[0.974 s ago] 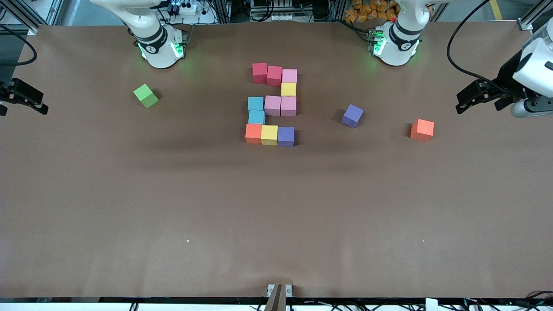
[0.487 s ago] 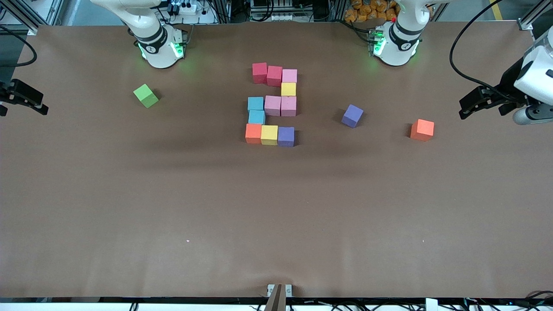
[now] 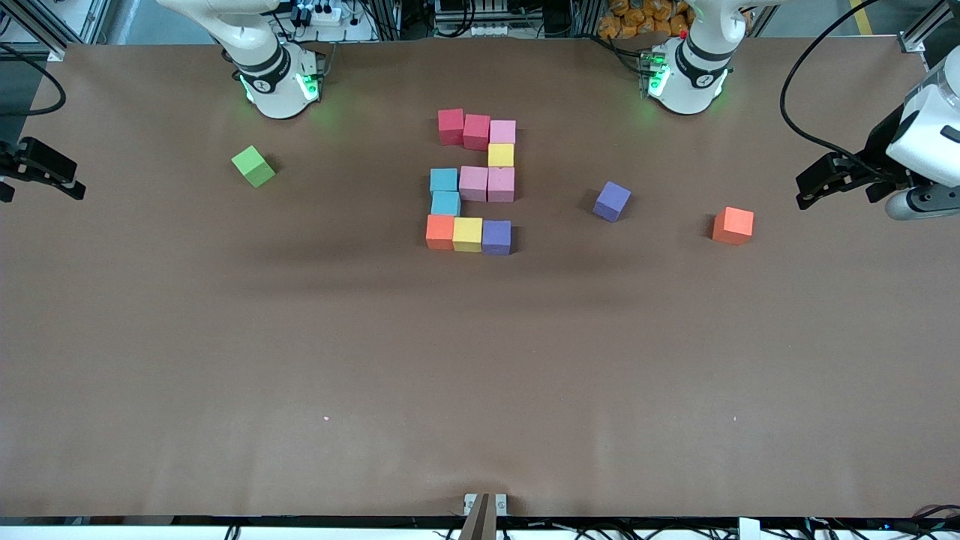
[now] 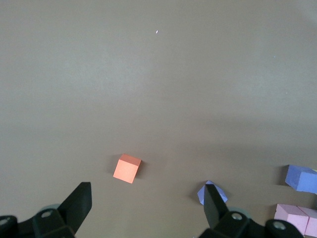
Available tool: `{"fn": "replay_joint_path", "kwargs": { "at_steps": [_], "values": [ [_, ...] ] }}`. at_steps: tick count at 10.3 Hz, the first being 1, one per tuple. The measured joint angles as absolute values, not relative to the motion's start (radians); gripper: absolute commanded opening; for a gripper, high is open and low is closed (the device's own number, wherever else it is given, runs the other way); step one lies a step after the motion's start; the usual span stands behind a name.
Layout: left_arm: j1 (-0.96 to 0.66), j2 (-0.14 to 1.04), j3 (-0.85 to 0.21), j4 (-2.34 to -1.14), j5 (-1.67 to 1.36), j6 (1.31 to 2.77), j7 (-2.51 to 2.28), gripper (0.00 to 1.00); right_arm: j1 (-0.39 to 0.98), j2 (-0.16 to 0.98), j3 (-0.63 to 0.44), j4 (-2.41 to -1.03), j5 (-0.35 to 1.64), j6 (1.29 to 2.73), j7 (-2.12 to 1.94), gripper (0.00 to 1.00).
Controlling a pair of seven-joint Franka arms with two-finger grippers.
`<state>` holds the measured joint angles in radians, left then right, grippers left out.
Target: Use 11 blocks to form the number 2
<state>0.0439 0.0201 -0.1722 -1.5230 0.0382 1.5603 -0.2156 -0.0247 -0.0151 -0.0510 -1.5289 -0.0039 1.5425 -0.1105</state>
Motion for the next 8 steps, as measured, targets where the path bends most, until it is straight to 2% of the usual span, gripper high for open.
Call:
{"fn": "replay_joint_path", "kwargs": {
  "at_steps": [8],
  "values": [
    [0.044,0.020,-0.181,-1.481,0.037,1.480,-0.215,1.00,-0.025,-0.017,-0.037,-1.522,-0.004,1.542,-0.110,1.00]
  ]
}}
